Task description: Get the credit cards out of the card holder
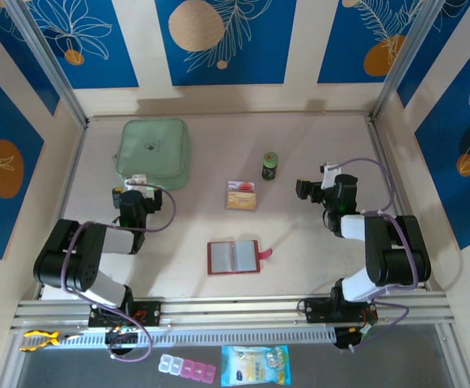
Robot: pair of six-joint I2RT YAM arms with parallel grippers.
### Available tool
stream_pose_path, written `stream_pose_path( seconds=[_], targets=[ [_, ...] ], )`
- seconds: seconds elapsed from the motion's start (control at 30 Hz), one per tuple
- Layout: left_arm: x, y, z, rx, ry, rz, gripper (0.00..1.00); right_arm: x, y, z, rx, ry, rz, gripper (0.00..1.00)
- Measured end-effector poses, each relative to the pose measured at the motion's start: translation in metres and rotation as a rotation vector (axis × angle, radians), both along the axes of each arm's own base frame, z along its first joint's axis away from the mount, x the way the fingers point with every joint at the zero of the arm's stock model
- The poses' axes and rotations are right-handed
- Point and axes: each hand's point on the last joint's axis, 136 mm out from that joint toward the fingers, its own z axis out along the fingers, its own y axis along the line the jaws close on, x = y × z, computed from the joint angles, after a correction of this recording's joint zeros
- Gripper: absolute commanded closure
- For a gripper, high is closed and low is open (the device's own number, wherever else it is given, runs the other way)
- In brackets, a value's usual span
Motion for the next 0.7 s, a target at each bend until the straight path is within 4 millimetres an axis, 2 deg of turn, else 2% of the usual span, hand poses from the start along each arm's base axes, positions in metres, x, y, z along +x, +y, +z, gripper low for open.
stream_pose_path(
  seconds=[0.1, 0.27, 0.7],
  targets=[
    [0.0013, -0.006, -0.0062, -0.008, 0.016, -0.043, 0.0, -0.0025, 0.0013, -0.0043, 0.01, 0.004, 0.009, 0.01],
    [0.0072, -0.0033, -0.0004, -0.023, -0.001, -0.052, 0.0, 0.0006, 0.003, 0.0024, 0.014, -0.028, 0.018, 0.01],
    [0.0075, -0.0073, -0.0011, -0.033, 0.002, -0.077, 0.0, 0.001, 0.0035, 0.0035, 0.015, -0.032, 0.021, 0.01]
  ],
)
